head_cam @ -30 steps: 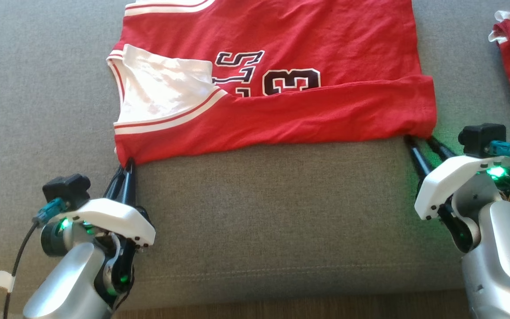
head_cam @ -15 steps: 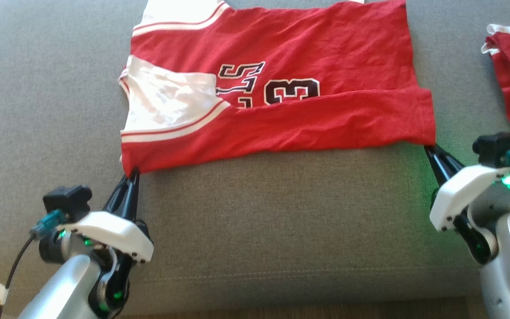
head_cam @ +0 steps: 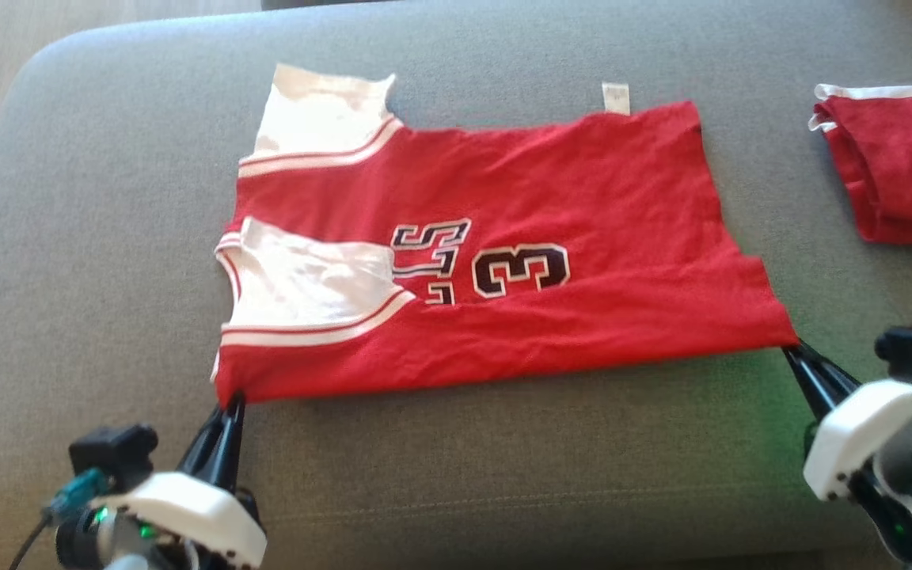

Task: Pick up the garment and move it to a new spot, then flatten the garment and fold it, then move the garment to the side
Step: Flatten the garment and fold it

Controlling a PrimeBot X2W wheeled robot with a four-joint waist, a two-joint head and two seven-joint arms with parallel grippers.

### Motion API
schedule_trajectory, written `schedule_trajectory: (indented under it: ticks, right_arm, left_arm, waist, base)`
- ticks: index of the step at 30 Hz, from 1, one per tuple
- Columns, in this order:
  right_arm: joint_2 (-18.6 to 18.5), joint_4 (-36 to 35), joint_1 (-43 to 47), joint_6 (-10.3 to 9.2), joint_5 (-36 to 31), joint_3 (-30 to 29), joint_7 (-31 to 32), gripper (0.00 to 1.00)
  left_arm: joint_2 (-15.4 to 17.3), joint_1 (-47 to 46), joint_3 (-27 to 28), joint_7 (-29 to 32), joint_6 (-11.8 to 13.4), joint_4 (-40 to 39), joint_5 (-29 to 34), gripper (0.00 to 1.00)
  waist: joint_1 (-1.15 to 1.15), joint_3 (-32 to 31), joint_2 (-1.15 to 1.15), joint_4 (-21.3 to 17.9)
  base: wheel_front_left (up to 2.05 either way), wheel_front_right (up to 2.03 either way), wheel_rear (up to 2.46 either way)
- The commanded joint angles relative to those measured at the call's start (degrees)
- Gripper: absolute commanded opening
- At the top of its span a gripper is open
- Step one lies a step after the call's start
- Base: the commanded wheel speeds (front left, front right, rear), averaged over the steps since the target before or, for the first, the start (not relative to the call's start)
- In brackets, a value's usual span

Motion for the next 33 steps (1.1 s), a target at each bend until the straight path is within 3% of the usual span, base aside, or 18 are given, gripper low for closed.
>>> schedule_trajectory:
  ticks: [1, 8, 15, 16, 17, 18, 19, 27, 33]
  right_arm:
    - [-1.63, -3.65, 1.16, -0.02, 0.41, -0.41, 0.38, 0.00]
    - [-0.84, -10.26, 8.01, -0.02, 0.53, -2.74, 4.44, 0.00]
    - [0.15, -10.74, 8.79, -0.02, -1.50, -4.36, 6.38, 0.00]
    - [0.30, -10.66, 8.72, -0.02, -1.94, -4.40, 6.71, 0.34]
    - [0.52, -10.69, 8.61, -0.02, -2.25, -4.52, 6.85, 0.85]
    - [0.83, -10.86, 8.45, -0.02, -2.49, -4.81, 6.73, 1.00]
    - [1.13, -11.07, 8.29, -0.02, -2.67, -5.15, 6.65, 1.00]
    - [1.88, -17.09, 6.77, -0.02, -3.29, -5.67, 5.20, 1.00]
    - [2.15, -19.03, 2.89, -0.02, -4.76, -1.05, 2.28, 1.00]
  left_arm:
    - [2.63, 0.13, 2.87, -0.35, 0.89, -3.45, -0.34, 0.00]
    - [4.50, 5.35, 2.11, 1.63, 2.95, -8.72, -1.17, 0.00]
    - [4.52, 5.87, 0.71, 4.50, 2.92, -8.56, -2.23, 0.00]
    - [4.44, 5.74, 0.62, 4.73, 3.00, -8.32, -2.26, 0.00]
    - [4.31, 5.63, 0.60, 5.03, 3.17, -8.02, -2.43, 0.31]
    - [4.28, 5.45, 0.47, 5.29, 3.17, -7.79, -2.44, 0.95]
    - [4.18, 5.28, 0.51, 5.22, 3.24, -7.60, -2.41, 1.00]
    - [5.30, 2.52, 3.40, 2.29, 5.00, -7.65, -0.56, 1.00]
    - [7.52, -9.69, 5.12, 5.00, 4.66, -9.82, 2.70, 1.00]
  waist:
    - [0.00, -0.42, 0.00, -0.25]
    - [0.00, -0.47, 0.00, -0.44]
    - [0.00, -0.23, 0.00, -0.56]
    - [0.00, -0.17, 0.00, -0.53]
    - [0.00, -0.11, 0.00, -0.50]
    - [0.00, -0.05, 0.00, -0.48]
    - [0.00, -0.02, 0.00, -0.44]
    - [0.00, 0.03, 0.00, -0.57]
    - [0.00, 2.15, 0.00, -0.83]
  base:
    - [0.00, 0.00, 0.00]
    - [0.00, 0.00, 0.00]
    - [0.00, 0.00, 0.00]
    - [0.00, 0.00, 0.00]
    - [0.00, 0.00, 0.00]
    - [0.00, 0.00, 0.00]
    - [0.00, 0.00, 0.00]
    - [0.00, 0.00, 0.00]
    - [0.00, 0.00, 0.00]
